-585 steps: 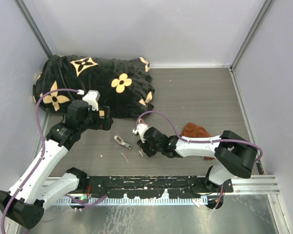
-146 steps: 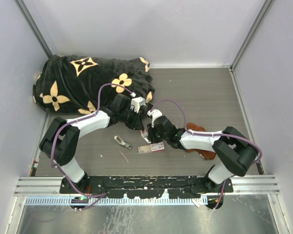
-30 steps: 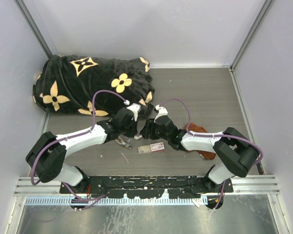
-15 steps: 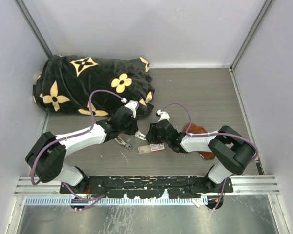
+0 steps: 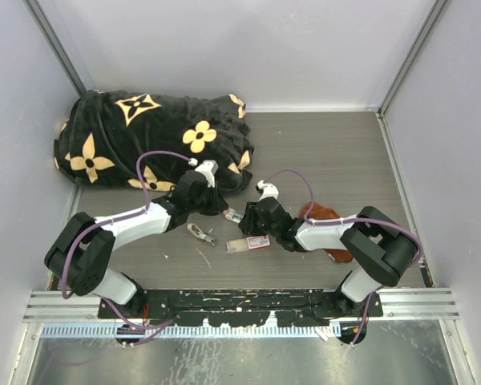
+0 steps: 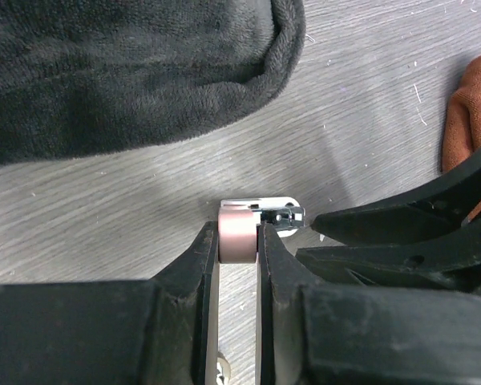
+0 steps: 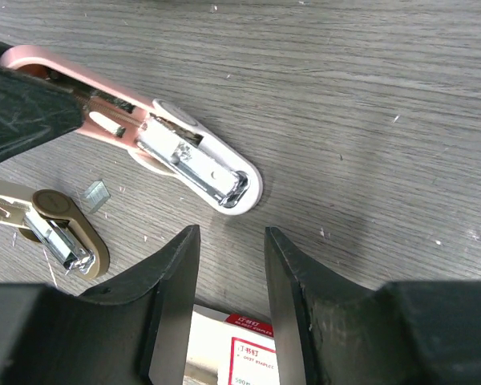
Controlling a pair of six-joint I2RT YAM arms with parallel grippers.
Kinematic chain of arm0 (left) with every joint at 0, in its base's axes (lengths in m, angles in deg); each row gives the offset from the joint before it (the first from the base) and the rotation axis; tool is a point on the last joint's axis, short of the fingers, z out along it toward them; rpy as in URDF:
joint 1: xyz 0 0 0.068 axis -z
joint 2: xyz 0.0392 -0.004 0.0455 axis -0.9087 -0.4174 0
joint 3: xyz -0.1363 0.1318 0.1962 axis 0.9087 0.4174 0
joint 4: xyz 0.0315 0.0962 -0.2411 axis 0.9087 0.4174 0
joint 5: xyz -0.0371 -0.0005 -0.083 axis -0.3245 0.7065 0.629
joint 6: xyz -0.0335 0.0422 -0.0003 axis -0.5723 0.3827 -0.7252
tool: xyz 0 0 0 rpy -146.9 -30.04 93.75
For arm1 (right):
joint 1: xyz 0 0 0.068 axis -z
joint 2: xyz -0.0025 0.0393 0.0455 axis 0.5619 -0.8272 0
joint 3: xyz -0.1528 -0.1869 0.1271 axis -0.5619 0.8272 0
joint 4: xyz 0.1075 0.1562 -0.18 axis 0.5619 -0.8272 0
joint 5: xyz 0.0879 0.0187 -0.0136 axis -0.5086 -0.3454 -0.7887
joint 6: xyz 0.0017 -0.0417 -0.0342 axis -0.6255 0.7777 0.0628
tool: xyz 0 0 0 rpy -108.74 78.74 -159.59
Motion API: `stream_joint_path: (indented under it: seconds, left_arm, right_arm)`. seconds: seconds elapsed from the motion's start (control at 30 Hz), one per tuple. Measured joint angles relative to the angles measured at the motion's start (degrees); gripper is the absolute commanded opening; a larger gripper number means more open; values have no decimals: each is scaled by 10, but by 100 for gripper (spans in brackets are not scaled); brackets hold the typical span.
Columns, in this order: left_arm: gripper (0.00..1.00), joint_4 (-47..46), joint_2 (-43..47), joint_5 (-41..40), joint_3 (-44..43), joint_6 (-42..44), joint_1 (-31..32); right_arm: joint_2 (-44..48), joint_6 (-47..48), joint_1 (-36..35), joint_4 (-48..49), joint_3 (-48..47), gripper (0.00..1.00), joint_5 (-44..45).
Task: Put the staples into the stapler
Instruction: Open the stapler at the center of the board.
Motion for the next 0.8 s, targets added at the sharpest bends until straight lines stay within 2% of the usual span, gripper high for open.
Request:
stream_joint_path:
  seconds: [0.2,0.3,0.8]
  left_arm:
    - [0,-26,-31,32,-2,16,-12]
    - [5,-33,-42,59,-8,19,-23]
    - [52,-37,-65,106,-20,33,-33]
  right_arm:
    - [0,0,0,0,0,45,1]
    - [0,2,0,0,0,46,2]
    - [38,14,0,-25,16,56,6]
